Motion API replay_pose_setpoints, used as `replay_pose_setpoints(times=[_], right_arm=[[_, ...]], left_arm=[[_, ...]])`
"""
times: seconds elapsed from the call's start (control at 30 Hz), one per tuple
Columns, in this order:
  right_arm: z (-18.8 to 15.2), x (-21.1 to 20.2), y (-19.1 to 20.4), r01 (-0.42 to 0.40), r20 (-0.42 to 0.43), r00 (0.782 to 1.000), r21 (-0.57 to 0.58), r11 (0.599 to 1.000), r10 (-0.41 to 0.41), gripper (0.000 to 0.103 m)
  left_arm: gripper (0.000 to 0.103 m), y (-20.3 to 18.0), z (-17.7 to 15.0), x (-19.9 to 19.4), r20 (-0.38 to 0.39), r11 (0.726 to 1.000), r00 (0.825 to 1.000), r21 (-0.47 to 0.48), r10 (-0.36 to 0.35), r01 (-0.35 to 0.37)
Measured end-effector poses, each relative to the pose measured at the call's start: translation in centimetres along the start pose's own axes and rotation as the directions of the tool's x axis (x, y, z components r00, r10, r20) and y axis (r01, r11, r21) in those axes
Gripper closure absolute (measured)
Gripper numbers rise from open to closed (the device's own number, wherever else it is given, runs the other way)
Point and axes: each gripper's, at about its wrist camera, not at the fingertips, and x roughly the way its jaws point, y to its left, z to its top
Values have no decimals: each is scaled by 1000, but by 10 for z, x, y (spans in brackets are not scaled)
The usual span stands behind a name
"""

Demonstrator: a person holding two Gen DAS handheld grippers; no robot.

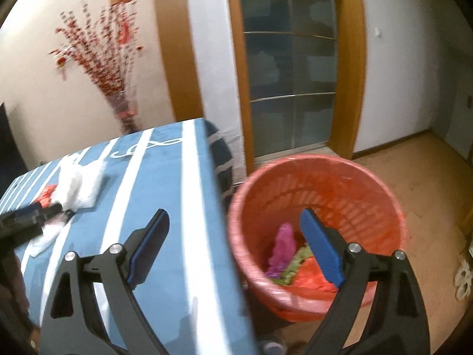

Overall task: Collect trash
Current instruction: 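Grasp the red-orange bag with the left tool, then grasp the clear plastic bag with the right tool while the left tool holds the red bag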

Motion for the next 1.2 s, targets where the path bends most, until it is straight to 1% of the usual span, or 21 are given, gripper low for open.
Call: replay_pose_setpoints(times=[0.1, 0.17, 0.23, 0.3, 0.37, 0.47, 0.53, 0.6, 0.67, 0.73, 0.83, 0.97, 1.07, 1.13, 1.2], right_arm=[[1, 6, 28, -34, -7, 999, -33, 999, 34, 15], [0, 11, 45, -51, -13, 999, -58, 997, 51, 15], [-1, 16, 60, -63, -20, 998, -78, 995, 62, 15], [-2, 21, 71, -76, -30, 997, -91, 993, 74, 15], [-1, 27, 82, -85, -40, 996, -104, 991, 81, 15], [0, 35, 92, -94, -54, 995, -119, 988, 88, 15], [1, 40, 97, -102, -62, 994, -122, 987, 95, 15], [0, 44, 103, -111, -69, 992, -122, 986, 103, 15], [0, 48, 108, -120, -76, 991, -127, 985, 111, 15], [-1, 51, 116, -127, -82, 990, -136, 982, 117, 15], [-1, 54, 126, -141, -89, 988, -147, 979, 129, 15], [3, 58, 144, -177, -89, 982, -158, 971, 164, 15], [10, 62, 164, -222, -95, 973, -161, 962, 209, 15], [15, 68, 182, -267, -108, 962, -160, 950, 252, 19], [20, 75, 196, -304, -125, 950, -157, 940, 287, 29]], left_arm=[[28, 48, 14, 6, 12, 993, 998, -100, 66, -65], [28, 73, 24, 18, 1, 983, 995, -152, 102, -101], [28, 94, 30, 32, -28, 974, 993, -192, 114, -118], [30, 111, 34, 49, -67, 965, 992, -233, 110, -123], [30, 118, 35, 63, -95, 961, 989, -242, 111, -131], [33, 123, 37, 82, -136, 965, 984, -219, 118, -146], [40, 124, 35, 94, -182, 966, 975, -201, 125, -161], [43, 130, 31, 104, -210, 966, 972, -208, 109, -153], [48, 131, 29, 103, -221, 965, 971, -221, 93, -143], [60, 137, 27, 104, -217, 964, 974, -237, 68, -120], [68, 142, 25, 100, -188, 965, 981, -240, 57, -102], [69, 150, 23, 82, -143, 962, 987, -248, 76, -110], [69, 161, 22, 61, -96, 959, 990, -254, 103, -124], [69, 171, 21, 49, -67, 956, 990, -259, 125, -138], [69, 181, 20, 37, -44, 953, 986, -254, 159, -165]])
